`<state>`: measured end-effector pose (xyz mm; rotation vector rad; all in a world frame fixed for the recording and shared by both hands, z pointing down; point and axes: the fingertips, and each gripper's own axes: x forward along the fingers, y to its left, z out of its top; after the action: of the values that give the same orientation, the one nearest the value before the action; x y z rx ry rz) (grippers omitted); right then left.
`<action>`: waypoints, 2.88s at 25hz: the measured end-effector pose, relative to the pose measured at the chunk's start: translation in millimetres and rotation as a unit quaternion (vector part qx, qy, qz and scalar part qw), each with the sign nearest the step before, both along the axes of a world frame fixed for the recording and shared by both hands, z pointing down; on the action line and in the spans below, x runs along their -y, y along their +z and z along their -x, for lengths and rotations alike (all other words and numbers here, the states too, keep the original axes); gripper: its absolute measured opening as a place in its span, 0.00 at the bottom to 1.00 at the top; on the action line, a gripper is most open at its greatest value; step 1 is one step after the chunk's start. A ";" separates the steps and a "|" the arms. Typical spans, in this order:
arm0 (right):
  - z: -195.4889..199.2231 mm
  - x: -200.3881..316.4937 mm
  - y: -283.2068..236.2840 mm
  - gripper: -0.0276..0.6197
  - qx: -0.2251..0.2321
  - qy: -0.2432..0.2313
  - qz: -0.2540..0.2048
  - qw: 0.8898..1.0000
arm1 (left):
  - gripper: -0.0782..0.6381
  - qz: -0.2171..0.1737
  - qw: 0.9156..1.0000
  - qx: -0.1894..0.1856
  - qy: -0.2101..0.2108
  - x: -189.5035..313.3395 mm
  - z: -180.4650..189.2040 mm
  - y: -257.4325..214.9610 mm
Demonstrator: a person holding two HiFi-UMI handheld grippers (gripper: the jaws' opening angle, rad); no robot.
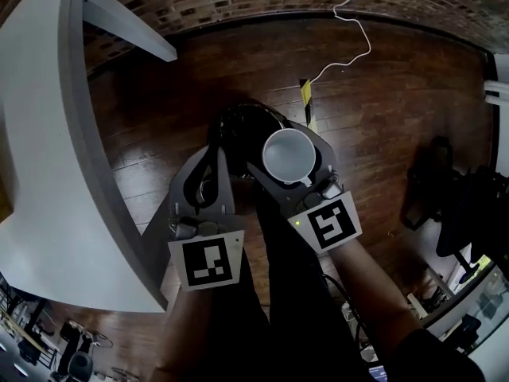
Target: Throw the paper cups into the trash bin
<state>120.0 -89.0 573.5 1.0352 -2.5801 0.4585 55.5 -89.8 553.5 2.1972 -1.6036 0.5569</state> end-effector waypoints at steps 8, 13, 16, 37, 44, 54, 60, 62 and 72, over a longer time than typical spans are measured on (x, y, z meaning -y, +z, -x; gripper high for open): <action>-7.2 -12.8 63.9 0.57 -0.018 -0.011 0.029 0.999 | 0.12 0.042 0.999 0.015 0.012 -10.2 -9.4 68.6; -6.4 -24.6 98.1 0.57 -0.017 -0.015 0.048 0.999 | 0.12 0.058 0.998 0.014 0.019 -15.0 -20.0 100.9; -4.5 -32.9 122.7 0.57 -0.020 -0.018 0.062 0.998 | 0.12 0.071 0.997 0.017 0.023 -20.1 -23.3 123.8; -10.5 -57.2 255.6 0.57 -0.064 -0.042 0.126 0.989 | 0.12 0.125 0.991 0.032 -0.022 -53.0 -10.8 249.7; -7.6 -63.3 287.1 0.57 -0.083 -0.054 0.149 0.984 | 0.12 0.147 0.988 0.038 -0.029 -63.4 -1.9 277.6; -13.0 -78.6 312.7 0.58 -0.100 -0.050 0.189 0.976 | 0.12 0.209 0.977 0.035 -0.029 -86.8 -11.8 313.2; -16.6 -82.0 313.9 0.60 -0.103 -0.055 0.194 0.974 | 0.12 0.206 0.978 0.030 -0.030 -83.3 -9.3 311.2; -16.5 -82.9 313.8 0.64 -0.104 -0.057 0.198 0.973 | 0.12 0.206 0.978 0.031 -0.030 -82.9 -8.6 310.3; -7.9 -77.3 292.6 0.72 -0.104 -0.067 0.196 0.973 | 0.12 0.202 0.979 0.026 -0.019 -77.8 -16.2 290.7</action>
<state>127.9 -11.6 866.0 0.7252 -2.2333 0.7450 71.7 -12.0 844.2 1.8613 -1.4049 0.8509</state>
